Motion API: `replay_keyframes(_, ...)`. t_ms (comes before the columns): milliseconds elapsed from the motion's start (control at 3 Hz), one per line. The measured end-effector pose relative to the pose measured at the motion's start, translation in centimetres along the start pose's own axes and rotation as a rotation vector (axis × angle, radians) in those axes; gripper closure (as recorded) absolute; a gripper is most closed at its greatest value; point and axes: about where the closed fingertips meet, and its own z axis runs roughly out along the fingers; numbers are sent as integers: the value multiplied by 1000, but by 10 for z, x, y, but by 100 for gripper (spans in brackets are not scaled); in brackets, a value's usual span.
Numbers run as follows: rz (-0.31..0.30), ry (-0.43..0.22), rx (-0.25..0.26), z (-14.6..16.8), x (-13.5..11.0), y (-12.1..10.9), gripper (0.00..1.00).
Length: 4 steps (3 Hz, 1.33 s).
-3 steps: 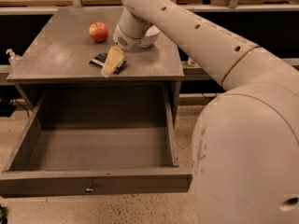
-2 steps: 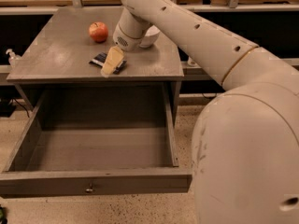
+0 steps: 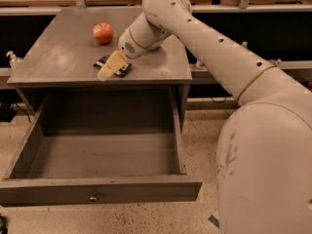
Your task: Place rxbar blueberry into top drawer
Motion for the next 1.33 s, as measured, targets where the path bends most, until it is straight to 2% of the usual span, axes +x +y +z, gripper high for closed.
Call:
replay_keyframes(333,3,-29,-28,15,-6,9,0)
replay_keyframes(667,6,5,13,27,-4,7,13)
replay_keyframes(1000,12,41,63,35,4,2,36)
replay_keyframes(1333,15,42,73,35,5,0,59)
